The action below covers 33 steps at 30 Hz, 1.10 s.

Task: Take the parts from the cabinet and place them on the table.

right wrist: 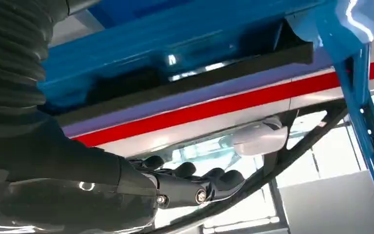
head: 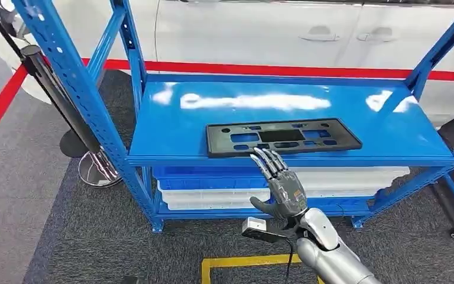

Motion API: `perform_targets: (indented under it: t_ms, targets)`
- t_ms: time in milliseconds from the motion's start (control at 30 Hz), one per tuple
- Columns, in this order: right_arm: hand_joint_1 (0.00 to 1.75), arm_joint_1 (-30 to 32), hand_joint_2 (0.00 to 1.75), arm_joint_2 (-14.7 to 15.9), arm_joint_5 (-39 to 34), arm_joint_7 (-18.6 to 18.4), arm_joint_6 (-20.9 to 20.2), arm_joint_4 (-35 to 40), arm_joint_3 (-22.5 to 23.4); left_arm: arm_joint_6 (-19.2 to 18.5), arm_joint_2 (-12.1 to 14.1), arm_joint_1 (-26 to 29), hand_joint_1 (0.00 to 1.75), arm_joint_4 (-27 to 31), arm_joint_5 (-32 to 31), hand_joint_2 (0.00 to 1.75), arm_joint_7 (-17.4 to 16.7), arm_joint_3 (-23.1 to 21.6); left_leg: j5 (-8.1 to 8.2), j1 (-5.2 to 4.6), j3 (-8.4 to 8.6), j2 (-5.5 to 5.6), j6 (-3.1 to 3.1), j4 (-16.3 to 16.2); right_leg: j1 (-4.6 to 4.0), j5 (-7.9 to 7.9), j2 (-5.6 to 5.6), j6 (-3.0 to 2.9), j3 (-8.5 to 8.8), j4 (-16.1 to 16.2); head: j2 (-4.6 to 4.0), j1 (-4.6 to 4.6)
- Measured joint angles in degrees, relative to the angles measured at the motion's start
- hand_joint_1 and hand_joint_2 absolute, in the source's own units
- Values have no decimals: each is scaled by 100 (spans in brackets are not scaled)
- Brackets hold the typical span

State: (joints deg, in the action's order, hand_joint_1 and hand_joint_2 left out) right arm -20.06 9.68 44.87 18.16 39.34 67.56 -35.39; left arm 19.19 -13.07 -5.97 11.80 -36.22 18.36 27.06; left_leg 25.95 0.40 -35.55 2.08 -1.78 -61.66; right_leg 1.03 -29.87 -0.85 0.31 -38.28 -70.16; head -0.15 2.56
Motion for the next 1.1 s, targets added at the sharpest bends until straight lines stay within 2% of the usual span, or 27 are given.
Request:
perform_targets:
  t_ms: [33, 67, 100, 167, 233, 267, 300, 333, 400, 433, 467, 500, 567, 600, 633, 667, 733, 767, 800, 833, 900, 933, 967, 1000, 1033, 1067, 1100]
  targets:
    - [0, 0, 175, 0, -17, 0, 4, -13, 0, 44, -2, -8, 0, 0, -28, 0, 26, 0, 0, -27, 19, 2, 0, 10, -52, 265, 3, -94, 248, 517, 0, 2]
    - [0, -7, 175, -7, -24, 0, 11, -24, -2, 65, -11, -9, 0, 0, -33, 0, 48, 0, -5, -19, 40, 1, -6, 39, -101, 328, -21, -226, 450, 954, 0, 2]
    - [0, 0, 175, -20, -30, 0, 11, -41, -2, 68, -35, -6, 0, 0, -37, 0, 57, 0, -27, -32, 40, -7, 9, 80, -120, 281, -80, -295, 503, 1013, 0, 2]
    - [0, -15, 175, -57, -48, 0, 22, -65, -2, 85, -31, -21, 0, 0, -44, 0, 70, 0, -69, 33, 28, -14, 72, 126, -182, 326, -50, -343, 505, 1124, 0, -2]
    - [0, -18, 175, -57, -68, 0, 24, -105, -4, 83, -42, -28, 0, 0, -57, 0, 70, 0, -104, 27, 99, -36, 133, 239, -197, 372, -38, -398, 564, 1247, 0, -4]
    - [0, -4, 175, -57, -68, 0, 22, -107, -4, 85, -46, -29, 0, 0, -57, 0, 70, 0, -77, 15, 103, -53, 142, 198, -90, 482, -60, -364, 685, 1461, 0, 0]
    - [0, -21, 175, -57, -68, 2, 22, -120, -13, 92, -44, -32, 0, 0, -57, 0, 68, 0, 18, 12, 55, -74, 185, 67, -99, 519, -107, -279, 755, 1568, 0, -4]
    - [0, -49, 175, -57, -74, 2, 11, -150, -45, 92, -39, -44, 0, 0, -57, 0, 59, 0, 248, 14, -112, -79, 208, -256, -93, 530, -116, -279, 755, 1580, 0, -2]
    - [0, -60, 175, -22, -79, 2, -15, -219, -96, 92, -37, -50, 0, 0, -50, 0, 37, 0, 662, 20, -530, -98, 251, -1110, -94, 511, -149, -244, 727, 1542, 0, -2]
    - [0, -60, 175, -13, -81, 2, -28, -238, -127, 92, -37, -39, 0, 0, -46, 0, 26, 2, 724, 20, -663, -106, 272, -1368, -94, 499, -151, -235, 705, 1512, 0, 0]
    - [0, -61, 175, -7, -81, 2, -53, -258, -171, 92, -35, -25, 0, 0, -33, 0, 9, 0, 630, 20, -657, -110, 284, -1357, -86, 482, -151, -211, 684, 1471, 0, 0]
    - [0, -62, 175, -7, -81, 4, -66, -278, -212, 92, -33, -23, 0, 0, -26, 0, -18, 2, 424, 20, -504, -114, 291, -1062, -78, 459, -149, -181, 673, 1427, 0, -2]
    - [0, -79, 175, -7, -81, 4, -101, -306, -284, 89, -13, -36, 0, 0, -15, 0, -40, 4, 1, 24, -21, -113, 297, -162, -58, 391, -148, -117, 650, 1309, 0, -2]
    - [0, -94, 175, -7, -81, 4, -125, -321, -308, 79, -7, -43, 0, 0, 0, 0, -48, 11, 35, 21, 85, -80, 244, 111, -65, 341, -148, -70, 617, 1213, 0, 0]
    - [0, -115, 175, -7, -90, 4, -140, -332, -324, 63, -11, -48, 0, 0, 26, 0, -50, 20, 11, 7, 92, -65, 150, 117, -97, 296, -111, -35, 581, 1135, 0, -2]
    - [0, -133, 175, -7, -120, 7, -153, -337, -341, 54, -11, -38, 0, 0, 42, 0, -59, 31, 19, -13, 85, -77, 100, 104, -89, 299, -121, -25, 577, 1137, 0, 0]
    - [0, -182, 175, -7, -236, 9, -254, -343, -378, 52, -9, -18, 0, 0, 83, 0, -75, 53, -5, -29, 80, -81, 35, 108, -79, 317, -121, 4, 573, 1153, 0, -2]
    - [0, -203, 175, -20, -273, 9, -282, -343, -389, 52, -18, -21, 0, 0, 83, 0, -77, 61, -36, 28, 90, -87, -11, 139, -83, 300, -117, 7, 560, 1113, 0, 0]
    - [0, -219, 175, -39, -326, 9, -302, -345, -389, 54, -28, -33, 0, 0, 83, 0, -79, 79, -49, 35, 86, -65, -31, 144, -70, 171, -81, 39, 509, 977, 0, -11]
    - [0, -244, 175, -42, -378, 13, -326, -352, -389, 54, -28, -44, 0, 0, 85, 0, -72, 96, -54, 45, 82, -67, -40, 144, -44, -32, -37, 69, 379, 661, 0, -11]
    - [0, -228, 175, -44, -463, 46, -326, -356, -400, -9, -33, -33, 0, 0, 107, 0, -18, 129, -53, 42, 76, -55, -39, 143, 1, -408, -8, 116, -13, -196, 0, -13]
    - [0, -210, 175, -44, -468, 52, -308, -358, -415, -55, -33, -21, 0, 0, 142, 0, 2, 142, -50, 40, 73, -48, -38, 142, 12, -490, -7, 127, -175, -506, 0, -13]
    - [0, -208, 175, -44, -468, 50, -287, -361, -428, -77, -33, -11, 0, 0, 149, 0, 8, 153, -49, 38, 73, -46, -37, 142, 22, -428, -7, 125, -218, -551, 0, -13]
    - [0, -221, 175, -44, -463, 48, -260, -361, -433, -90, -33, -13, 0, 0, 157, 0, 22, 162, -47, 34, 79, -43, -33, 142, 23, -218, -5, 106, -127, -312, 0, -13]
    - [0, -246, 175, -44, -461, 44, -234, -361, -433, -101, -33, -19, 0, 0, 157, 0, 30, 166, -45, 27, 92, -40, -31, 142, 17, 42, -4, 69, 65, 105, 0, -13]
    - [0, -279, 175, -44, -454, 44, -219, -361, -433, -114, -42, -27, 0, 0, 157, 0, 37, 168, -42, 21, 110, -39, -26, 146, -7, 325, -9, 4, 326, 656, 0, -13]
    - [0, -317, 175, -44, -454, 44, -214, -358, -431, -123, -63, -26, 0, 0, 157, 0, 37, 170, -41, 37, 114, -43, -24, 160, -61, 404, -58, -72, 505, 1082, 0, -11]
